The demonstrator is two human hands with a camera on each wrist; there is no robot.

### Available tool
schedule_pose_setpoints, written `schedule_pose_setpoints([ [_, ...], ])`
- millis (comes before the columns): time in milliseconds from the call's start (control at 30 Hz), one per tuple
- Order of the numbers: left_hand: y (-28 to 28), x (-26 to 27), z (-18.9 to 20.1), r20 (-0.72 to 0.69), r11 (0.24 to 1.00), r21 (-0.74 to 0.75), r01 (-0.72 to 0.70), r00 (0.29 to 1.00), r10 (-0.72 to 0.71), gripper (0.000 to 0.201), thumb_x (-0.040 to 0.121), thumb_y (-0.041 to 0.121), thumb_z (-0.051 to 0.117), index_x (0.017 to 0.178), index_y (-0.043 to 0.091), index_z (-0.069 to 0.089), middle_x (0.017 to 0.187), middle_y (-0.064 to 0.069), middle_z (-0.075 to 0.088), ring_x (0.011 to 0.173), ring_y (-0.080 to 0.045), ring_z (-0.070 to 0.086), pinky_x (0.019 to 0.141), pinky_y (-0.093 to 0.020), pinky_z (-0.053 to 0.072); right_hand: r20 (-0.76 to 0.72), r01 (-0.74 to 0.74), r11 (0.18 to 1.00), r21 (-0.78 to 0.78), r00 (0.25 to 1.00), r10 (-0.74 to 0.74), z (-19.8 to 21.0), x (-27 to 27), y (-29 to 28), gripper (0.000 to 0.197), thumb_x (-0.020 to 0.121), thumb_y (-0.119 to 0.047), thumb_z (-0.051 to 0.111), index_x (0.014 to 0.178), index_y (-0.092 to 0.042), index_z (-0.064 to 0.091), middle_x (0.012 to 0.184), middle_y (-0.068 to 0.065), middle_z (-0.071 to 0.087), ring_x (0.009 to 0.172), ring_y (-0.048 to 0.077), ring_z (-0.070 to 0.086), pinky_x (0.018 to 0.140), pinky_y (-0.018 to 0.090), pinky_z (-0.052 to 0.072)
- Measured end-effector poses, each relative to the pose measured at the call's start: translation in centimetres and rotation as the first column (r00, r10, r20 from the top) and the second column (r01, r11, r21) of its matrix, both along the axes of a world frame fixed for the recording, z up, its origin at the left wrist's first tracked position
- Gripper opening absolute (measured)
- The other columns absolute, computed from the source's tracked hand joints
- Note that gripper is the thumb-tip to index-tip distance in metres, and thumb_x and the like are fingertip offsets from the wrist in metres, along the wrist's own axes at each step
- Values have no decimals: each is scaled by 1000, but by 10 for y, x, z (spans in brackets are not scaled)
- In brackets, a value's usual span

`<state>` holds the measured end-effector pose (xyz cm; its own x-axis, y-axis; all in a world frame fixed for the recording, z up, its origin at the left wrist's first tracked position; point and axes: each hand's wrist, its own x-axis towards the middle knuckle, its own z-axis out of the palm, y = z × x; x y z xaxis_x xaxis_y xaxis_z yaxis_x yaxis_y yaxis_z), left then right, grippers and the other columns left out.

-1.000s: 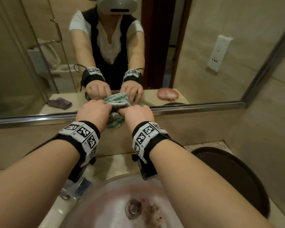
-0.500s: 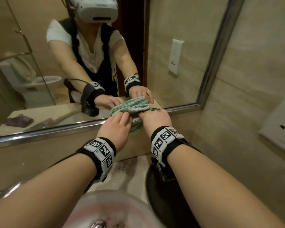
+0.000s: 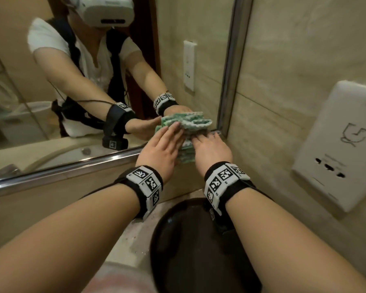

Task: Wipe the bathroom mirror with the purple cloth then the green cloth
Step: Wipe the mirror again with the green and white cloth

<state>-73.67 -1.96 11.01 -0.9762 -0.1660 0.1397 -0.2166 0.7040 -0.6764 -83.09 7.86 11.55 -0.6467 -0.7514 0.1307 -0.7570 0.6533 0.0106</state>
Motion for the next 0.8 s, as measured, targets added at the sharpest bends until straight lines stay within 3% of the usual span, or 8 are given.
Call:
schedule_pose_setpoints([
  [133, 15, -34, 26, 46, 1000, -21, 3, 999, -2, 57, 101, 33, 14, 149, 12, -10, 155, -8, -18, 140, -31, -24, 105, -43, -23, 88, 116, 992, -46, 990, -111, 3, -17, 20, 60, 94, -9, 31, 150, -11, 9, 157, 1, 9, 144, 19, 0, 116, 31, 9],
  [233, 22, -50, 37, 13, 999, -35, 35, 999, -35, 57, 101, 31, 15, 148, 12, -11, 155, -8, -18, 140, -31, -24, 106, -42, -23, 96, 99, 991, -92, 991, -91, -1, -23, 24, 67, 93, -7, 33, 149, -8, -5, 158, 3, -6, 144, 17, -9, 116, 28, 5],
  [367, 23, -52, 38, 2, 997, -59, 51, 999, -51, 58, 101, 30, 17, 148, 11, -9, 155, -8, -18, 140, -30, -24, 102, -41, -24, 73, 80, 977, -196, 995, -67, -14, -26, 25, 69, 94, -4, 31, 148, -9, -12, 157, 4, -13, 144, 16, -11, 115, 27, 8],
  [467, 14, -45, 36, 6, 995, -67, 75, 997, -74, 58, 101, 29, 19, 149, 13, -10, 155, -7, -19, 139, -29, -25, 101, -40, -26, 70, 56, 984, -168, 997, -45, -13, -27, 24, 74, 90, -1, 34, 148, -12, -11, 157, 3, -13, 144, 17, -10, 115, 27, 5],
  [667, -22, -7, 41, 68, 996, -47, 79, 995, -75, 58, 102, 31, 19, 148, 19, -13, 153, -1, -25, 120, -21, -43, 101, -40, -30, 68, -30, 999, -31, 997, 32, 3, -9, 13, 79, 94, -3, 35, 146, -38, -15, 156, 5, -17, 144, 22, -11, 115, 34, 12],
  [800, -40, 21, 47, 79, 999, -30, 40, 996, -37, 59, 101, 40, 20, 149, 25, -11, 153, 0, -25, 135, -23, -33, 101, -39, -28, 75, -73, 997, 12, 995, 71, 5, 16, -7, 79, 95, -4, 34, 145, -39, -15, 154, 8, -23, 143, 26, -14, 115, 37, 10],
])
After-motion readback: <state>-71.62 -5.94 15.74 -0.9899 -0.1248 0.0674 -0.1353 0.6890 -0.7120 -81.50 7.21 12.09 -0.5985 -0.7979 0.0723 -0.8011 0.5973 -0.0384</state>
